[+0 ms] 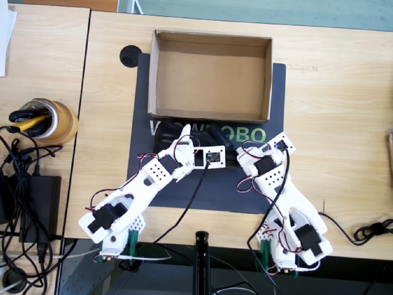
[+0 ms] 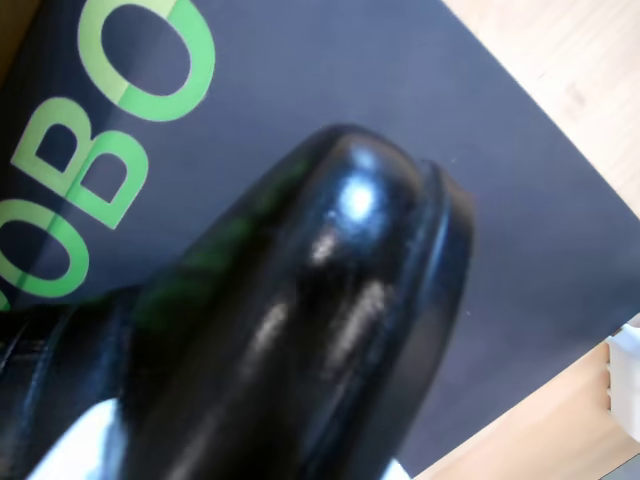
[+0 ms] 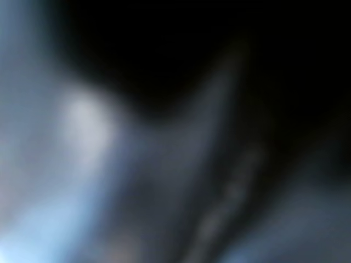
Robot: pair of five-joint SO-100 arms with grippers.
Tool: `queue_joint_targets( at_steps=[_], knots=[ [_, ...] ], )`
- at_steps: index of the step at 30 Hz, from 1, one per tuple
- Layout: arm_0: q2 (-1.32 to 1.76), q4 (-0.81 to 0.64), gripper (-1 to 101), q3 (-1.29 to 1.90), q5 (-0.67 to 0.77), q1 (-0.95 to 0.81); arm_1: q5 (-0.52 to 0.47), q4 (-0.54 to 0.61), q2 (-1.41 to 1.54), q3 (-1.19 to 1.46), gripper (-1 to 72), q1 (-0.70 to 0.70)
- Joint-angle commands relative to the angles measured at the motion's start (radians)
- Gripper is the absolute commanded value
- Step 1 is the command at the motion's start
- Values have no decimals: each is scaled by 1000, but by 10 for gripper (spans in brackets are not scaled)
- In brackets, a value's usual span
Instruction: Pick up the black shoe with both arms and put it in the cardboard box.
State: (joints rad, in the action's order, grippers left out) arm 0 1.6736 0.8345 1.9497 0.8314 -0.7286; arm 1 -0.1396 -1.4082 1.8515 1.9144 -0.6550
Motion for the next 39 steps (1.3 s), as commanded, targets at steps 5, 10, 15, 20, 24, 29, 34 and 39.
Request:
queue_joint_targets(
  at_steps=[5,10,15,20,24,29,34,39],
  knots=[
    [106,-31,213,-6,15,49,-17,5,40,14,124,-37],
    [152,-29,80,-6,-6,66,-18,5,52,14,22,-44],
    [164,-15,9,-6,-25,69,-18,3,80,11,0,-44],
    [250,3,4,-6,-44,63,-28,-25,126,-6,0,-43],
    [328,40,0,-15,-67,54,-28,-51,152,-49,0,-41],
    [431,72,0,-15,-106,51,-26,-74,184,-115,0,-38],
    [528,64,0,-51,-179,77,-23,-78,215,-201,-1,-9],
    [568,26,0,-101,-288,100,-26,-69,219,-305,-1,40]
  ],
)
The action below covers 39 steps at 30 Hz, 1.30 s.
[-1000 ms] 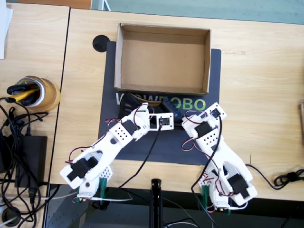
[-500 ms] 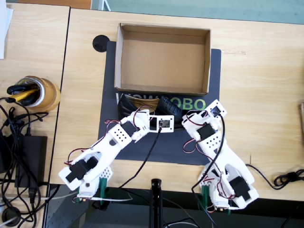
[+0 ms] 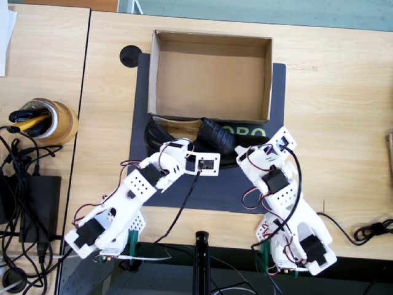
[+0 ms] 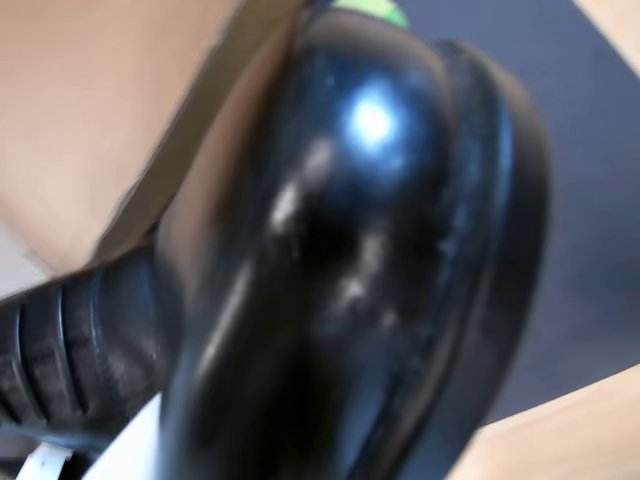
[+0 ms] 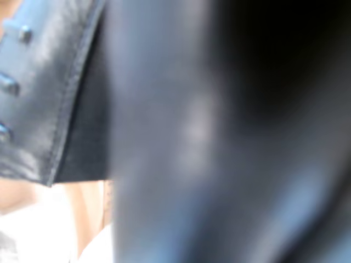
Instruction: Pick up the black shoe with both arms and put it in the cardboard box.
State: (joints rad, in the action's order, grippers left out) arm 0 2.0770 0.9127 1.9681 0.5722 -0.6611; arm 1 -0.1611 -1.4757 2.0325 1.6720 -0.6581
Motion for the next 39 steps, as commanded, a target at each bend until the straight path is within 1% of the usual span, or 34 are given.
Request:
queue_joint_targets(
  at_steps=[1,4,10,14,19,25,31,39],
  knots=[
    [169,-72,0,-121,-58,35,-6,-3,38,-86,-1,52],
    [167,-156,0,-121,-141,54,-11,5,31,-138,-1,74],
    [94,-360,0,-121,-270,100,-20,92,-6,-141,-1,156],
    [31,-465,-1,-124,-302,123,-17,160,-43,-153,-1,204],
    [-60,-531,-1,-167,-322,152,-20,202,-133,-213,-1,250],
    [-195,-675,-1,-179,-383,189,-29,258,-265,-285,-1,290],
    [-413,-733,-1,-319,-403,242,-38,298,-423,-383,-1,325],
    [-626,-753,-1,-486,-399,265,-38,295,-643,-569,-1,341]
  ],
)
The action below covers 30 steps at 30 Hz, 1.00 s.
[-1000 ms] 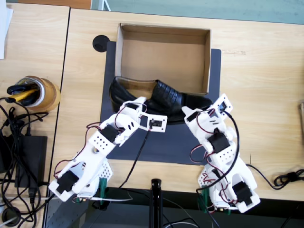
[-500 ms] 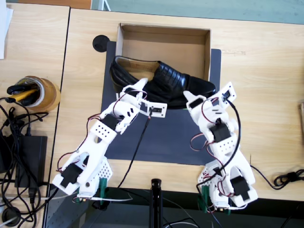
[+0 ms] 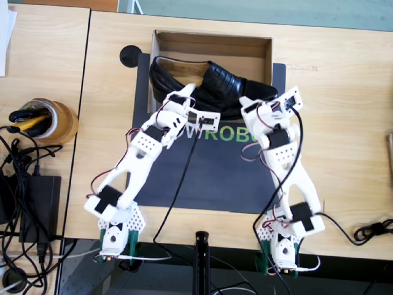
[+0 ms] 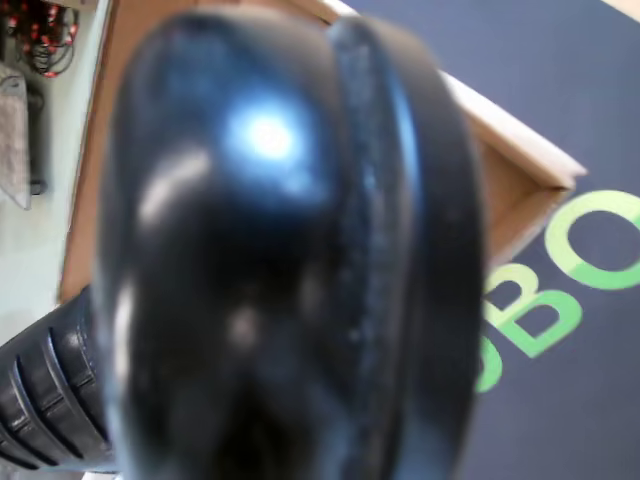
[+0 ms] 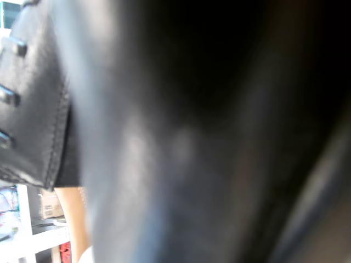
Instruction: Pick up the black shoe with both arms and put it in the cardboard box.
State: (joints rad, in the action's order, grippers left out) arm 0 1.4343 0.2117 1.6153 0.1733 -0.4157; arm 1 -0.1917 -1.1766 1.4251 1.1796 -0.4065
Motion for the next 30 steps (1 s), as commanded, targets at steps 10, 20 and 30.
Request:
queue_joint_targets(
  at_steps=[10,20,30],
  knots=[
    [-212,-135,-1,-233,-11,49,-8,-9,-284,-264,-1,94],
    [-285,-64,195,-282,18,55,-6,-69,-423,-416,116,94],
    [-253,176,461,-314,121,52,-2,-497,-905,-1313,341,66]
  ],
)
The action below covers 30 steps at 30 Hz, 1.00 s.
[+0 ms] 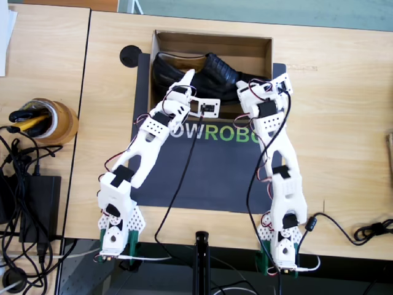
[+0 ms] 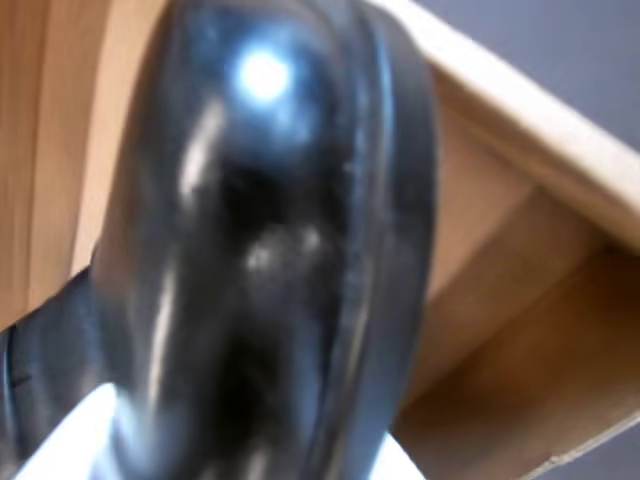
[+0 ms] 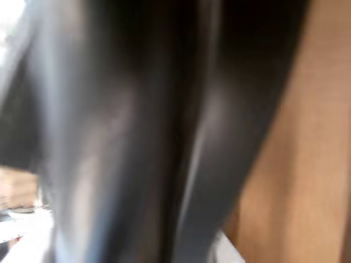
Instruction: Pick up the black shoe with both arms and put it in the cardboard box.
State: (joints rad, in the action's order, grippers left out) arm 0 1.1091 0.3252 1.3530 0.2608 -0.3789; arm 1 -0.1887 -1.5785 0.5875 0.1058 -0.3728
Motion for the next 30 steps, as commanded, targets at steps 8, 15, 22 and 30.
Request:
queue_joint_targets(
  at_steps=[8,15,22,30],
  knots=[
    [86,166,577,-55,86,3,3,-126,-91,-233,392,32],
    [94,275,644,-98,123,-3,9,-127,-31,-158,449,28],
    [110,430,687,-178,164,-31,37,-129,97,0,456,12],
    [164,638,709,-293,218,-51,61,-129,318,216,454,6]
  ],
)
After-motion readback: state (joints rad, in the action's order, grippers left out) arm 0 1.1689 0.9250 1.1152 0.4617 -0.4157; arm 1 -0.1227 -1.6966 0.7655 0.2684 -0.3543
